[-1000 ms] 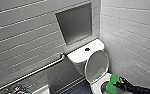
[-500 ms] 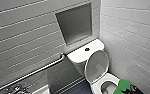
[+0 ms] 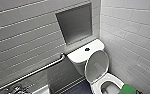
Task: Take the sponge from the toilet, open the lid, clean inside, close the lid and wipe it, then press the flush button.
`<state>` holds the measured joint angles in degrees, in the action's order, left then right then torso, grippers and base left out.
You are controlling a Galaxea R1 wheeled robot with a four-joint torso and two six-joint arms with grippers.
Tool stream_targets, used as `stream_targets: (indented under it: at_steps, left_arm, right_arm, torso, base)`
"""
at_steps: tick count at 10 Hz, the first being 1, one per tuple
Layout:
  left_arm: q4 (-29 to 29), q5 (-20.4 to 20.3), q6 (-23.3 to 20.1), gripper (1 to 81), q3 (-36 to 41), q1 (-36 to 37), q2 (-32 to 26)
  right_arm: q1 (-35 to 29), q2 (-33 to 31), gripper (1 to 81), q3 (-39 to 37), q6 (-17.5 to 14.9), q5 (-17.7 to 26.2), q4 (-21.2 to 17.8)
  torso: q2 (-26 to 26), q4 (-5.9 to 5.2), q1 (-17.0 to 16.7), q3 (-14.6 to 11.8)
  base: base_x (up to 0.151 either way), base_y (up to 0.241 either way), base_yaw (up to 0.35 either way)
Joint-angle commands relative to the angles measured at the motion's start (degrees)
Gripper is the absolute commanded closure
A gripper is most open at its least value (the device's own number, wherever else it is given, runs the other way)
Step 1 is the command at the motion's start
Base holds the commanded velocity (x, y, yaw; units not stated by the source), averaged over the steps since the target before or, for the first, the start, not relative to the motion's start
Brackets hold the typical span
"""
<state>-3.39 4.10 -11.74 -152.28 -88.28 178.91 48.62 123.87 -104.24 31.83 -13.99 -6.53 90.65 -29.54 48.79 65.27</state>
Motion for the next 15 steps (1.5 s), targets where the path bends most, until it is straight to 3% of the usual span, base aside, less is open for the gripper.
stream_targets:
  at_steps: [1,4,9,12,14,15]
  left_arm:
    - [0.14,5.04,-0.30,1.0,-0.12,-0.63,-0.39]
    - [0.14,5.04,-0.65,1.0,-0.03,-0.62,-0.30]
    - [0.13,4.96,-1.62,1.0,0.06,-0.62,0.22]
    - [0.14,4.96,-1.71,1.0,0.14,-0.62,0.31]
    - [0.14,4.87,-1.71,1.0,0.06,-0.62,0.31]
    - [0.14,4.87,-1.71,1.0,0.06,-0.62,0.31]
  right_arm:
    - [0.73,-5.27,81.1,3.79,0.43,-3.75,0.12]
    - [6.71,-5.97,81.1,7.04,0.43,-9.12,0.20]
    - [12.87,-4.48,81.1,14.68,-0.36,-11.67,0.38]
    - [14.73,-2.81,81.1,18.03,-4.84,-11.58,0.29]
    - [8.25,-1.50,81.1,16.11,-5.20,-6.87,-0.14]
    - [2.53,-0.10,81.1,14.44,-5.20,0.95,-1.11]
  torso:
    - [0.00,0.00,0.00,0.00]
    - [0.00,0.00,0.00,0.00]
    - [0.00,0.00,0.00,0.00]
    - [0.00,0.00,0.00,0.00]
    - [0.00,0.00,0.00,0.00]
    - [0.00,0.00,0.00,0.00]
  base:
    - [0.000,0.000,0.000]
    - [0.000,0.000,0.000]
    - [0.000,0.000,0.000]
    - [0.000,0.000,0.000]
    - [0.000,0.000,0.000]
    - [0.000,0.000,0.000]
